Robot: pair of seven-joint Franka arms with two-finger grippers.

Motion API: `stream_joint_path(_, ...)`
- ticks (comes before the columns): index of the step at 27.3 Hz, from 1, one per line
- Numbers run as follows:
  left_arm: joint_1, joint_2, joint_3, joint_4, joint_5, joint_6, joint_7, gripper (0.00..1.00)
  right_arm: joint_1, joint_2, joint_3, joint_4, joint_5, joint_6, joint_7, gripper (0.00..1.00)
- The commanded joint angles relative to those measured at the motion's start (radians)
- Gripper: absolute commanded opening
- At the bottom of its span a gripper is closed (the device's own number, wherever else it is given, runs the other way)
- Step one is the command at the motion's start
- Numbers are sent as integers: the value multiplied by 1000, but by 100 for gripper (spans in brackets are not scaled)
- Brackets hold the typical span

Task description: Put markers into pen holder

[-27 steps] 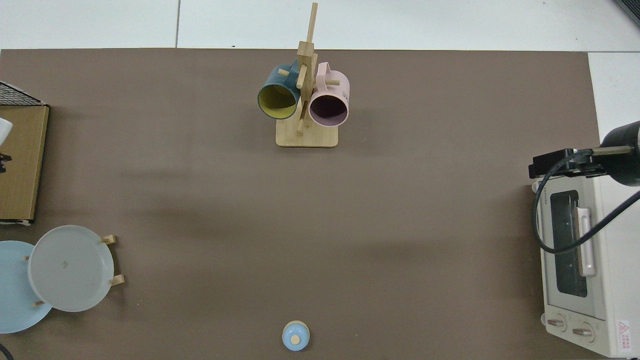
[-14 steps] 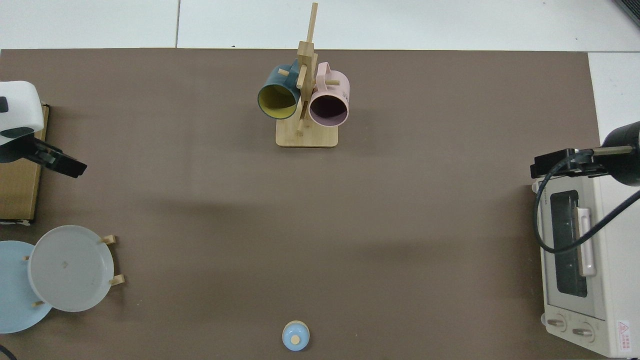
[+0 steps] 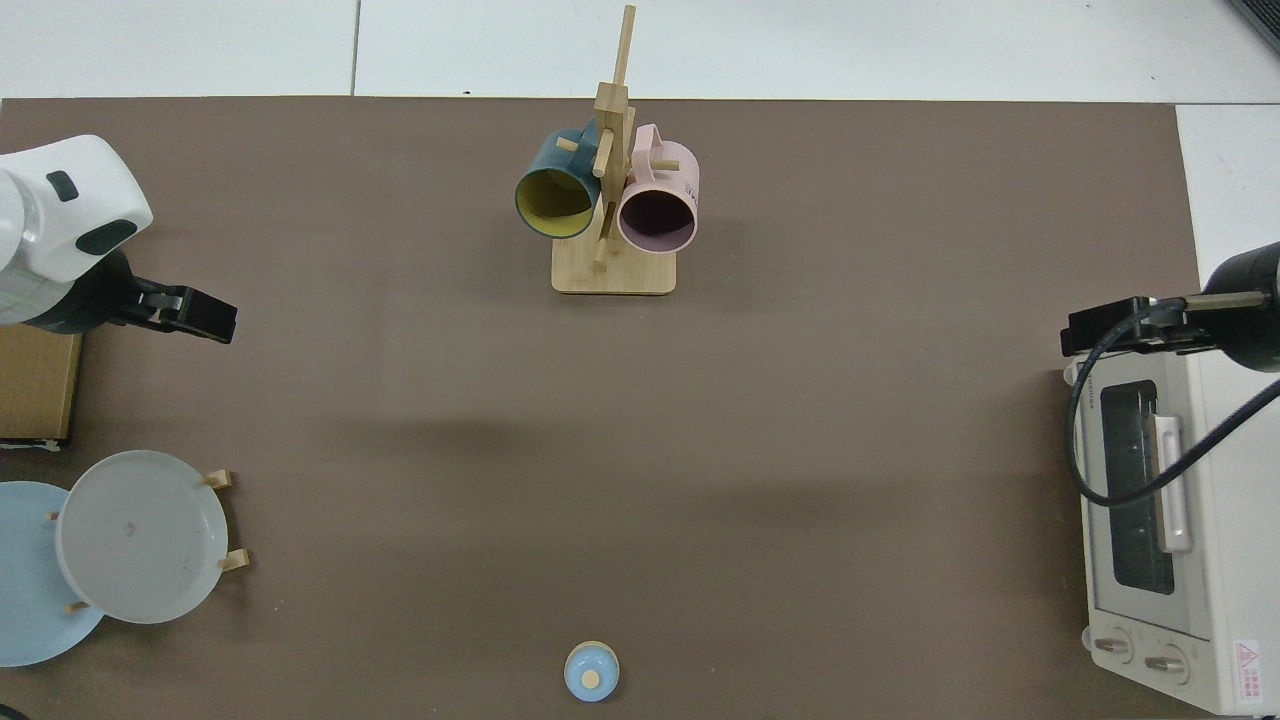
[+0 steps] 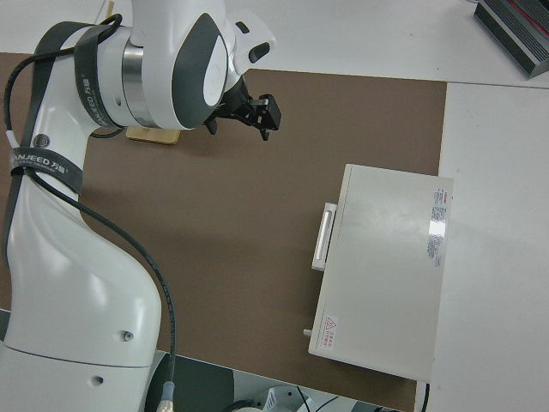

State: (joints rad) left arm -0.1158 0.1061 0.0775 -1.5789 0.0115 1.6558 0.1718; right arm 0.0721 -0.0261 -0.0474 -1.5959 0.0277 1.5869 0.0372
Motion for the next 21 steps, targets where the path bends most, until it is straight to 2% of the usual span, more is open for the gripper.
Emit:
stream_joint_path(1,22,-94,-30,-33,-15,-22,-90,100,-8,5,14,10,8,11,6,100)
stream_joint_path(21,21,-102,-15,-38,-15,-28,-80,100,-14,5,12,10,8,11,6,100)
